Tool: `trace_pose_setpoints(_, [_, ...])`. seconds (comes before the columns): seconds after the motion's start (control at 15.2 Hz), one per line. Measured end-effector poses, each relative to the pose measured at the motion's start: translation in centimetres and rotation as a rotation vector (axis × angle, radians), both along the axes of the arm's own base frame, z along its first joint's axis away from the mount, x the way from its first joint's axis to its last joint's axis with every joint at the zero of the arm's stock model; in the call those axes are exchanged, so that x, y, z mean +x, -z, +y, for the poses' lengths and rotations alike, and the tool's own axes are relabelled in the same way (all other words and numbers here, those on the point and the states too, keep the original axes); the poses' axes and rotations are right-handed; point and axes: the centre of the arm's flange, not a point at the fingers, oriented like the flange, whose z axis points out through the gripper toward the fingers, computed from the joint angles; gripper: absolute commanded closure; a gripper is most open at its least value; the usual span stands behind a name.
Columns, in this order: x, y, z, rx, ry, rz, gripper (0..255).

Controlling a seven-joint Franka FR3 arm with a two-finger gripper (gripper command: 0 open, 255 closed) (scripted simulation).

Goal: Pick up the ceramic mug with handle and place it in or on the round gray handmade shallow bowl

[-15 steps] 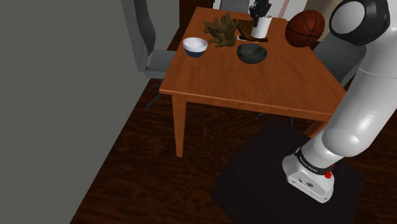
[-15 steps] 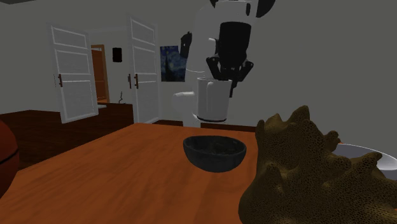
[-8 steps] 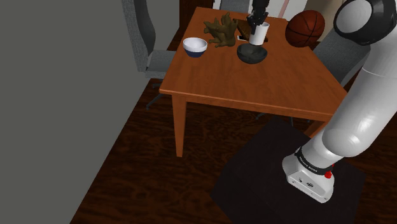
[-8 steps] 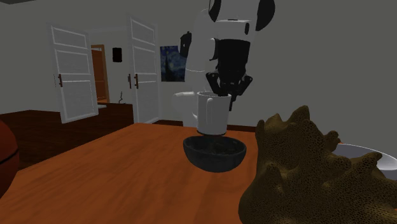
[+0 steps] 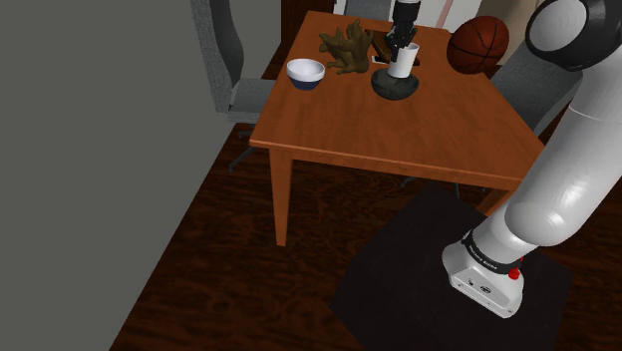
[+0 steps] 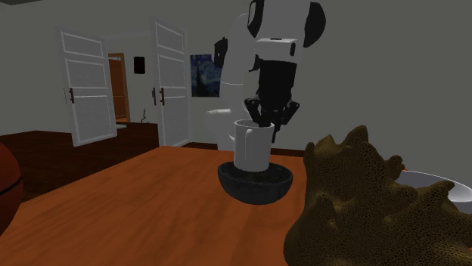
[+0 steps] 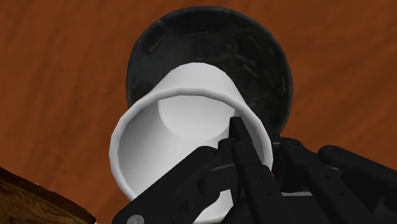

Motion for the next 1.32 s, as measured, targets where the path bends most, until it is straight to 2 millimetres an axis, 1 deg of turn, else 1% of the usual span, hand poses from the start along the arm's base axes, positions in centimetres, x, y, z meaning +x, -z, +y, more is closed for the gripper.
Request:
trace_pose_setpoints(0.2, [0.0,0.0,0.0,0.0,0.0,0.0,255])
trace_pose_setpoints(0.26, [0.0,0.0,0.0,0.0,0.0,0.0,0])
trace_pose_setpoints(0.66, [0.0,0.0,0.0,0.0,0.0,-0.001,0])
trace_pose_setpoints(0.73, [0.1,-0.7,0.0,0.0,0.0,-0.001,0])
trace_pose_setpoints(0.79, [0.0,-1.6,0.2,0.0,0.0,-0.001,0])
trace_pose_setpoints(0.92, [0.4,-3.7,0.3,0.0,0.0,-0.002,0])
trace_pose_setpoints(0.99, [0.5,-4.4,0.2,0.0,0.0,-0.001,0])
trace_pose_setpoints(1.32, [0.5,-4.9,0.3,0.0,0.0,-0.001,0])
